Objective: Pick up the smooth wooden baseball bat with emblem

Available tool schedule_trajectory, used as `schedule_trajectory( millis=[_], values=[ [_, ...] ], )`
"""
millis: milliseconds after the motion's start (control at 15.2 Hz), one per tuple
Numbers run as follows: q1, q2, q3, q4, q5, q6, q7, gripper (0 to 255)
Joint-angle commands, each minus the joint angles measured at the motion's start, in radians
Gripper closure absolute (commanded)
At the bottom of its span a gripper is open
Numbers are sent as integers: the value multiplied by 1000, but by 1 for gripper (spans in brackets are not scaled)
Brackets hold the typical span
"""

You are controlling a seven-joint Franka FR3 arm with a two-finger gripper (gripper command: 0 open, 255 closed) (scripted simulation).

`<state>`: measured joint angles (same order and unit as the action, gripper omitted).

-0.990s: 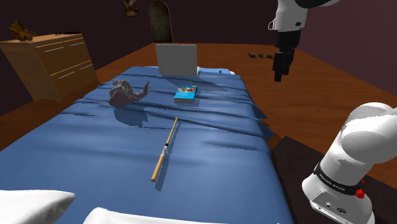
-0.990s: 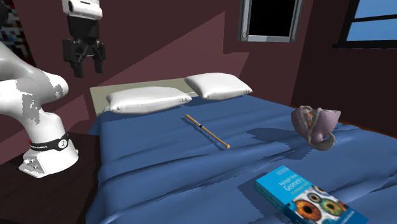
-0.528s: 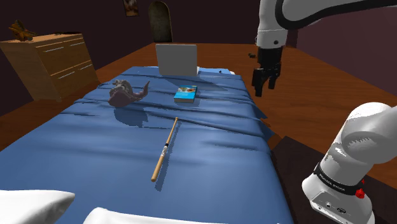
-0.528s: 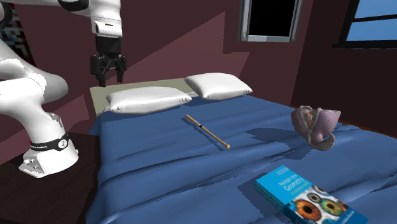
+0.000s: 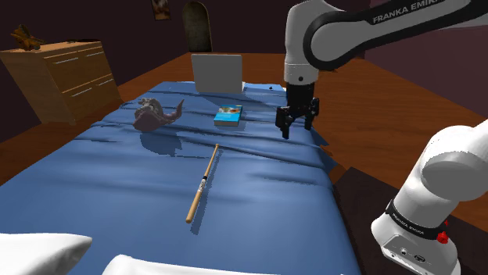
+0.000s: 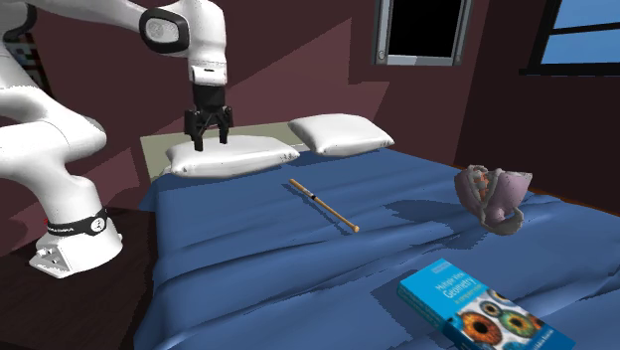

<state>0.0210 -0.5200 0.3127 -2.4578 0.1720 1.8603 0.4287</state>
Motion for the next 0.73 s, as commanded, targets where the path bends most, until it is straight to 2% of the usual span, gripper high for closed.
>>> schedule_trajectory(
  millis=[0, 330, 660],
  values=[
    [-5, 62, 43, 18, 9, 53, 79, 0],
    [-27, 243, 143, 90, -14, 179, 279, 0],
    [-43, 454, 216, 200, -109, 280, 503, 0]
  ],
)
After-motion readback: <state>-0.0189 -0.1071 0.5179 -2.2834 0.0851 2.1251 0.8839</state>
